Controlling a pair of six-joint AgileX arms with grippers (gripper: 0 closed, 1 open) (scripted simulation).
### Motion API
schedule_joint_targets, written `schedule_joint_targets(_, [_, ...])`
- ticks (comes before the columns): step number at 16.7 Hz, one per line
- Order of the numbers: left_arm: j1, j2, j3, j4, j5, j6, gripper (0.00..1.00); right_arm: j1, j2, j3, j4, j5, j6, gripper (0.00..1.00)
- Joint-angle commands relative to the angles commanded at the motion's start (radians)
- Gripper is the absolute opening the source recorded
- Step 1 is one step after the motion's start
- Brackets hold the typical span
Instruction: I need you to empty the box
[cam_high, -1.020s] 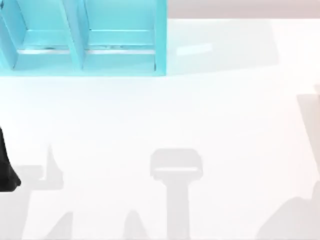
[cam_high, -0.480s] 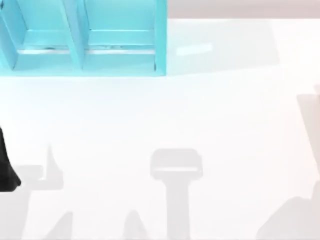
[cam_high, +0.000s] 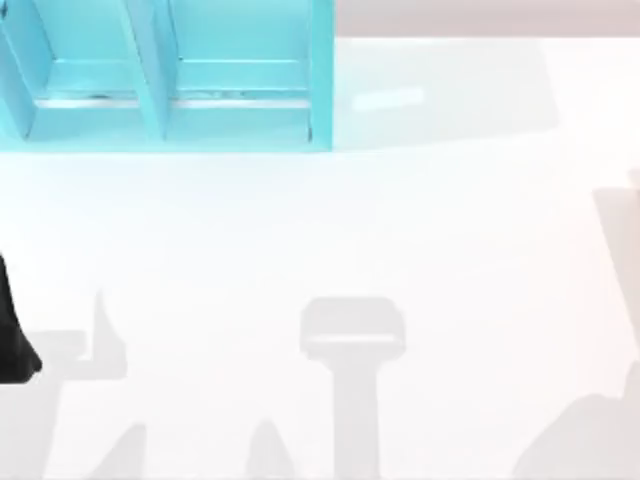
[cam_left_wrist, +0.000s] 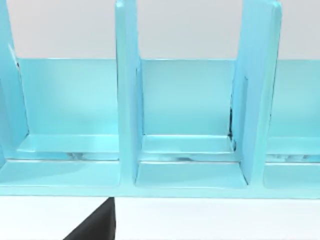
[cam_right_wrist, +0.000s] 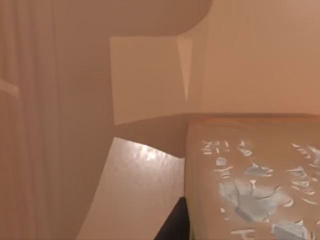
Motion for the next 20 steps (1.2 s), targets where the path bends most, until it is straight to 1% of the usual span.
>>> schedule_joint_targets(2, [0.000,0.000,0.000,0.000,0.000,0.000,1.00,-0.001,-0.005,0.013,-0.014,-0.001,-0.001,0.00])
schedule_joint_targets(5, [0.000,0.000,0.000,0.000,0.000,0.000,1.00,-0.005,-0.023,0.099,-0.094,-0.007,-0.005,0.00])
schedule_joint_targets(11, [0.000,0.000,0.000,0.000,0.000,0.000,1.00,-0.006,-0.056,0.283,-0.399,-0.007,-0.011,0.00])
schedule_joint_targets(13, [0.000,0.000,0.000,0.000,0.000,0.000,1.00,-0.005,-0.082,0.350,-0.472,-0.005,-0.010,0.00])
schedule_joint_targets(16, [0.000,0.000,0.000,0.000,0.000,0.000,1.00,-0.006,-0.113,0.408,-0.521,0.000,-0.007,0.00])
schedule_joint_targets(20, [0.000,0.000,0.000,0.000,0.000,0.000,1.00,-0.004,-0.109,0.406,-0.519,-0.001,-0.006,0.00])
